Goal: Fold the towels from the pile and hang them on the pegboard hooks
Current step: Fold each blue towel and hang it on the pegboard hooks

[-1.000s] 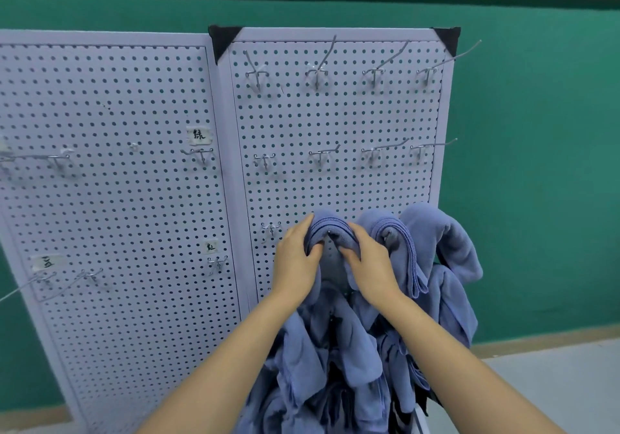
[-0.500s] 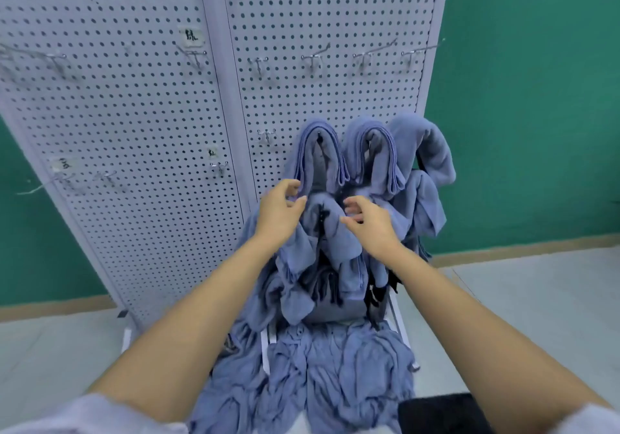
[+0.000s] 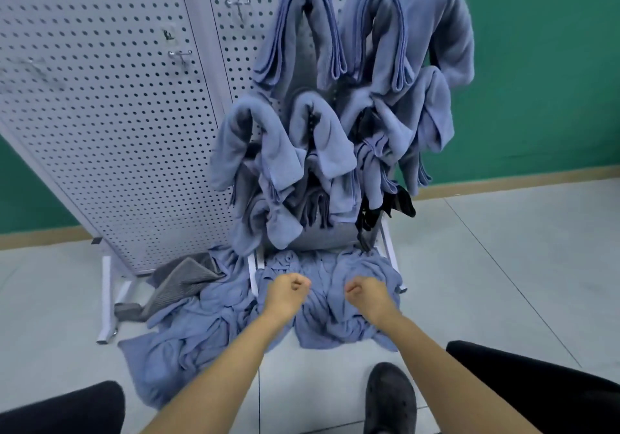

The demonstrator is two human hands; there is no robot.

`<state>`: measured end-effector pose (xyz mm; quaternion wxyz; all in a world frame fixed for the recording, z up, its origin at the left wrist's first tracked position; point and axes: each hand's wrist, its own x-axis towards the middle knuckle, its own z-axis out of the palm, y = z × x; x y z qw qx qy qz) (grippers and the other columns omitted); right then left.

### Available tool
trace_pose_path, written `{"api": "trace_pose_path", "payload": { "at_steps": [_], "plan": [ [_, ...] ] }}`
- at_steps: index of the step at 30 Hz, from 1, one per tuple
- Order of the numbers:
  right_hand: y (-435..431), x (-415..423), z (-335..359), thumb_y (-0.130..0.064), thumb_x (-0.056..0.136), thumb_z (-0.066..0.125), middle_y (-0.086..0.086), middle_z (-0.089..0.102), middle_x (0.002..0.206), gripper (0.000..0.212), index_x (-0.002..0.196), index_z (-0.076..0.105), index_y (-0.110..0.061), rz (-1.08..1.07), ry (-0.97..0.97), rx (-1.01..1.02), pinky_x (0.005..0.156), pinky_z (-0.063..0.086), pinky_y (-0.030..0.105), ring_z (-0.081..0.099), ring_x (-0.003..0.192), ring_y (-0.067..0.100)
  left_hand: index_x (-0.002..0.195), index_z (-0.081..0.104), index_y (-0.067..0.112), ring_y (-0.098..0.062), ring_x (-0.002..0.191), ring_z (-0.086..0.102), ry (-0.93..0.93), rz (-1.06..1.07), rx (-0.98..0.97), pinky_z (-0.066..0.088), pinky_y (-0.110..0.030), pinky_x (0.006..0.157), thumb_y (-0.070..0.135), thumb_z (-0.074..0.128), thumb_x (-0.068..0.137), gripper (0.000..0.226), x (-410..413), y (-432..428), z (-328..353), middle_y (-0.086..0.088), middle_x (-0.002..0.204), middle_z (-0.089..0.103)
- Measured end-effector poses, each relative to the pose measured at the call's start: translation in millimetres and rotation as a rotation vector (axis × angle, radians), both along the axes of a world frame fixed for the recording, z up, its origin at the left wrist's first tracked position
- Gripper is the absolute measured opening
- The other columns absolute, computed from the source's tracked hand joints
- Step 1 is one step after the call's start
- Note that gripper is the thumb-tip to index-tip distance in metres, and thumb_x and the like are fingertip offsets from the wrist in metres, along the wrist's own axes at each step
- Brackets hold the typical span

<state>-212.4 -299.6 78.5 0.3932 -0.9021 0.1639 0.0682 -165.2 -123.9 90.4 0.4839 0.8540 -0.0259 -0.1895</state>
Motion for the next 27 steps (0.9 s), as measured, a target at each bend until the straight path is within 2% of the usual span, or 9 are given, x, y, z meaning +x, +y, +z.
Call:
{"api": "trace_pose_path", "payload": {
  "at_steps": [3,7,9,12,14,16,19,21,27],
  "plan": [
    [-15,-3,-43,-0.006,0.087,0.052,-0.010,0.056,0.068,0.022,0.068,0.061,-0.013,-0.021,0.145,-0.046,0.050,0.033,0.009,0.053,0.066,0.006,0.061,0.063,0.022,-0.028,0.077,0.062,0.147,0.064,0.009,0.055,-0.047,0.082,-0.002,0.052,0.088,0.038,1,-13,-54,-0.005,0.072,0.066],
    [-34,13,-87,-0.001,0.089,0.048,0.004,0.065,0.085,0.018,0.082,0.064,-0.008,0.009,0.200,-0.124,0.051,0.035,0.011,0.058,0.083,0.023,0.063,0.061,0.015,-0.024,0.072,0.058,0.260,0.082,0.046,0.052,-0.041,0.076,0.003,0.051,0.088,0.029,9,-41,-100,-0.022,0.084,0.068],
    [-40,29,-98,0.001,0.089,0.047,0.014,0.065,0.089,0.018,0.095,0.064,0.003,-0.009,0.155,-0.096,0.059,0.043,0.020,0.061,0.083,0.028,0.063,0.059,0.014,-0.025,0.069,0.057,0.303,0.078,0.054,0.052,-0.038,0.075,0.003,0.053,0.087,0.027,17,-56,-125,-0.016,0.070,0.063],
    [-49,56,-111,0.002,0.086,0.047,0.014,0.063,0.081,0.017,0.084,0.064,0.004,-0.037,0.058,-0.124,0.066,0.044,0.037,0.060,0.079,0.032,0.059,0.055,0.010,-0.034,0.073,0.059,0.355,0.131,0.076,0.049,-0.039,0.070,0.004,0.052,0.090,0.031,31,-74,-152,-0.022,0.067,0.058],
    [-53,68,-117,0.001,0.085,0.047,0.014,0.065,0.086,0.018,0.085,0.065,0.000,-0.025,0.031,-0.148,0.072,0.046,0.040,0.060,0.087,0.033,0.075,0.060,-0.015,-0.046,0.091,0.060,0.386,0.136,0.096,0.045,-0.045,0.070,0.004,0.051,0.091,0.026,39,-85,-166,-0.038,0.092,0.061],
    [-56,75,-122,-0.002,0.089,0.048,0.010,0.065,0.100,0.023,0.102,0.067,-0.004,0.027,0.042,-0.205,0.083,0.046,0.035,0.057,0.099,0.027,0.099,0.057,-0.022,-0.050,0.098,0.058,0.439,0.187,0.085,0.044,-0.045,0.068,0.005,0.051,0.092,0.029,43,-93,-180,-0.041,0.104,0.058],
    [-59,80,-135,-0.006,0.091,0.049,0.009,0.065,0.115,0.031,0.118,0.063,-0.009,0.082,0.081,-0.251,0.090,0.041,0.026,0.055,0.110,0.025,0.079,0.061,-0.012,-0.043,0.073,0.061,0.470,0.282,0.034,0.035,-0.033,0.063,0.005,0.055,0.090,0.021,48,-101,-184,-0.034,0.077,0.059],
    [-59,80,-138,-0.006,0.092,0.048,0.009,0.066,0.115,0.030,0.117,0.064,-0.009,0.068,0.082,-0.229,0.090,0.041,0.026,0.055,0.109,0.026,0.056,0.047,0.006,-0.026,0.051,0.043,0.442,0.355,-0.014,0.033,-0.030,0.058,0.000,0.056,0.089,0.034,51,-104,-183,-0.014,0.053,0.044],
    [-57,72,-122,-0.003,0.091,0.052,0.011,0.069,0.106,0.026,0.112,0.066,-0.008,0.039,0.094,-0.058,0.091,0.045,0.029,0.062,0.101,0.028,0.079,0.055,0.008,-0.017,0.069,0.047,0.249,0.419,-0.242,0.039,-0.028,0.067,0.011,0.058,0.093,0.014,52,-98,-135,0.001,0.067,0.050]
  ]
}}
